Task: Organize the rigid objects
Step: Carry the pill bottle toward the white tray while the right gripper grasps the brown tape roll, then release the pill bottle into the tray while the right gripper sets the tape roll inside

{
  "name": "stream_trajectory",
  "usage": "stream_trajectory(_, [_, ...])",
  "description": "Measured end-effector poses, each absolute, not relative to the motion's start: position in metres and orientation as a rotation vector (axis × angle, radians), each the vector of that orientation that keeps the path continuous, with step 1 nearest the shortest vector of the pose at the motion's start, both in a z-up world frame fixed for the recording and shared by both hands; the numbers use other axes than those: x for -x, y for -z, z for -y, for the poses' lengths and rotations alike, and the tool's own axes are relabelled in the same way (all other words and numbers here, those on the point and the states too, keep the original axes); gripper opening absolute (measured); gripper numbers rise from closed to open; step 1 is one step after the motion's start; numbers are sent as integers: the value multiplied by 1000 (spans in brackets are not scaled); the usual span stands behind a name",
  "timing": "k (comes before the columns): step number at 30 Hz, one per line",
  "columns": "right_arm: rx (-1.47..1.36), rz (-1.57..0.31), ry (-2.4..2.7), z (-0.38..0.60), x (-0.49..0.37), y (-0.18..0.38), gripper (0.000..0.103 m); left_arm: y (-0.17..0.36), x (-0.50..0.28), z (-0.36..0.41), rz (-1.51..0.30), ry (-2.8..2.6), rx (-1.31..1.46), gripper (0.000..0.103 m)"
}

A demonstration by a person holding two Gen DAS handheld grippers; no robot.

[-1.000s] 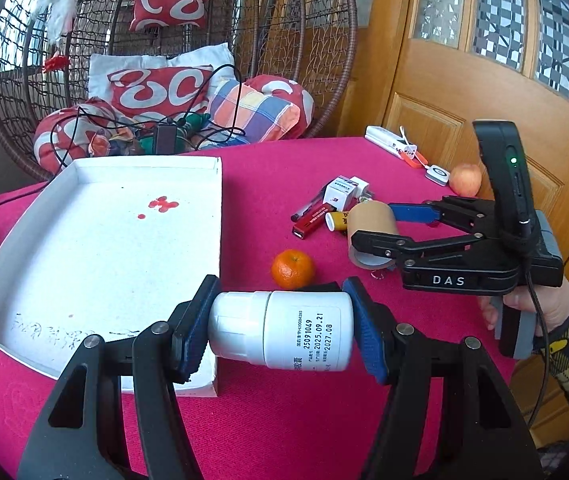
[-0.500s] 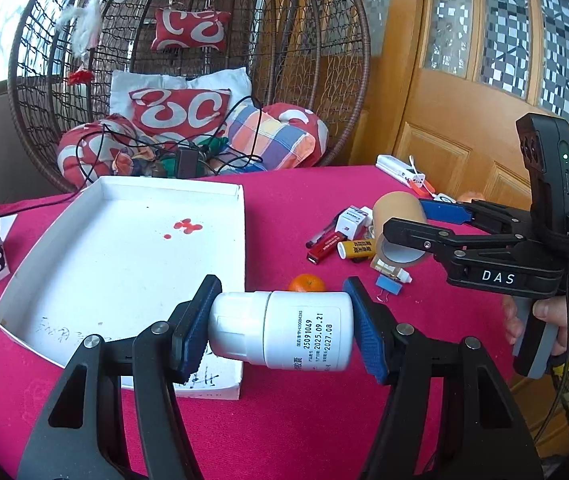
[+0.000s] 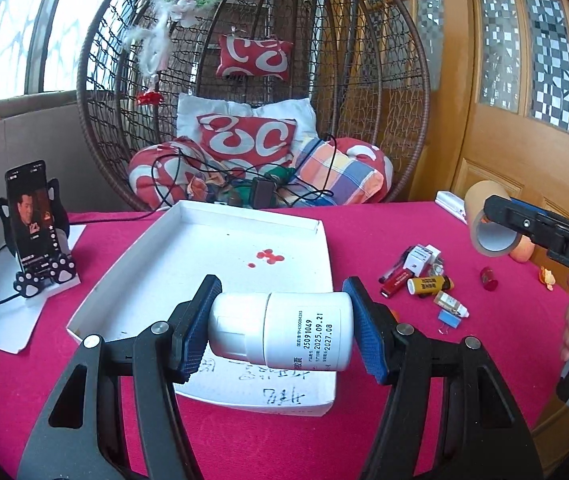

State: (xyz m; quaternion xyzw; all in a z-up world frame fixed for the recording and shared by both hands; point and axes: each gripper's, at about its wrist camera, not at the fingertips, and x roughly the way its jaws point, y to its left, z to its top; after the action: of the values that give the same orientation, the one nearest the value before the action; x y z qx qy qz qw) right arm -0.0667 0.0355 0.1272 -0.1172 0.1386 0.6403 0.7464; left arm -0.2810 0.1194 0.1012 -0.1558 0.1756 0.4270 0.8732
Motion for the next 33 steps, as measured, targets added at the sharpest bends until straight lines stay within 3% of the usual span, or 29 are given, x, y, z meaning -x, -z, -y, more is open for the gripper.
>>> stream_trajectory(33, [303, -275, -1542, -75, 126, -142, 66, -108, 300, -161, -363, -938, 369, 63])
